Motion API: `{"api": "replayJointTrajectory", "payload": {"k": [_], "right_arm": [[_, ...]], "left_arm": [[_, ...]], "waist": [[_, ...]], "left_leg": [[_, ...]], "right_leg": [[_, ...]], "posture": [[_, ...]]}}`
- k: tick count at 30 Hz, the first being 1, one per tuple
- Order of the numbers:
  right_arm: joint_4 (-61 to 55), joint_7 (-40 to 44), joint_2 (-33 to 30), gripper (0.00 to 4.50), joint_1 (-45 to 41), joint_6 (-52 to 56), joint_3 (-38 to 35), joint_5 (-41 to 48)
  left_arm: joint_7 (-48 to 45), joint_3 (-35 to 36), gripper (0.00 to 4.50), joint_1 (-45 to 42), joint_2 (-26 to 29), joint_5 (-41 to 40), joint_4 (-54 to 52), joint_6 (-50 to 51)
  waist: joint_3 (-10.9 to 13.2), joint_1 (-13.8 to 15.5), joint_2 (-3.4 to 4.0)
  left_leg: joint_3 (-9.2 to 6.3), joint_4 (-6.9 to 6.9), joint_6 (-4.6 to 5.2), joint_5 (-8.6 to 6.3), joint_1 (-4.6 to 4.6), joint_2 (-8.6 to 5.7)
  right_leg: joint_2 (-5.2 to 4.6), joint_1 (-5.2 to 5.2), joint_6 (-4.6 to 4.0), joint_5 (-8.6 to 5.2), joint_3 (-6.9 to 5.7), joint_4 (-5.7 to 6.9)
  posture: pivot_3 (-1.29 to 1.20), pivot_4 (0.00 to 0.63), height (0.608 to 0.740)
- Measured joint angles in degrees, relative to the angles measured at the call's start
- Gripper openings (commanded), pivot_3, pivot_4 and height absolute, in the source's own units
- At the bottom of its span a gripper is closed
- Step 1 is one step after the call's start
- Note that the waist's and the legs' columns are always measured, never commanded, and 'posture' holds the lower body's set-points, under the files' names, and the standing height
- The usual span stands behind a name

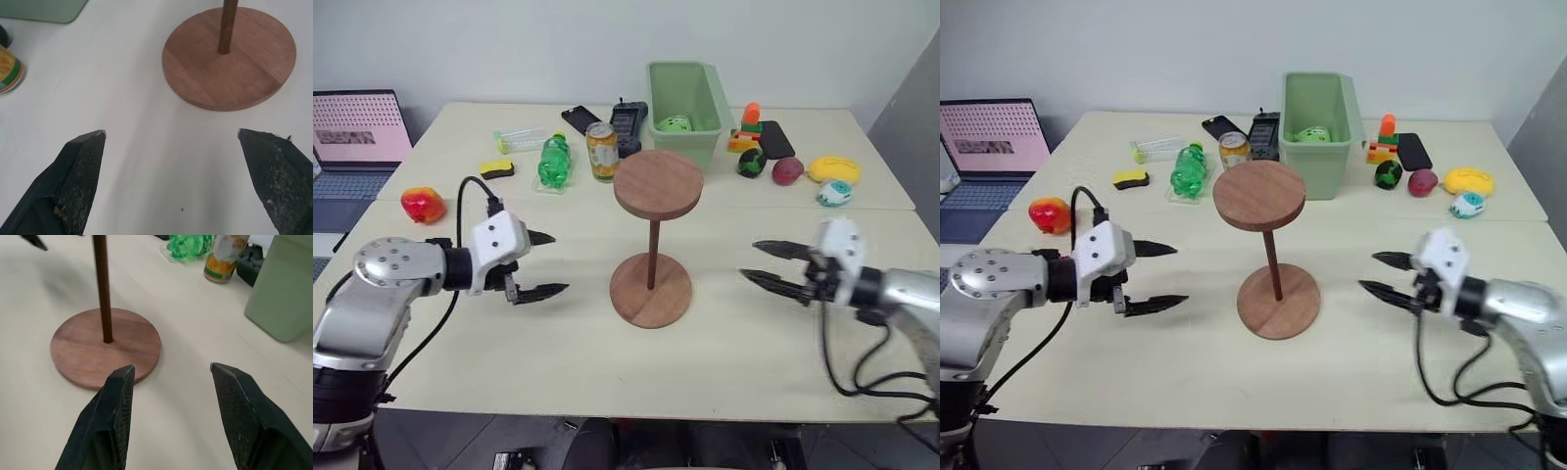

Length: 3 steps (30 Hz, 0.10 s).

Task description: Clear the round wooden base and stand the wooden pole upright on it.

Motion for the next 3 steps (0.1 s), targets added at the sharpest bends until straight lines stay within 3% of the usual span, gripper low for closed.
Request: {"api": "replayJointTrajectory", "payload": {"k": [3], "right_arm": [[-2.2,3.5,-3.3,2.56,3.6,1.4,-4.5,3.4]], "left_arm": [[-1.0,0.5,4.50,0.5,0.4,-0.5,1.6,-0.8]], "waist": [[0.0,0.0,0.02]], "left_leg": [[0.00,-0.01,0.00,0.00,0.01,-0.02]], "right_leg": [[0.00,0.02,0.00,0.00,0.01,0.00]], "posture": [[0.00,0.150,0.740]]}}
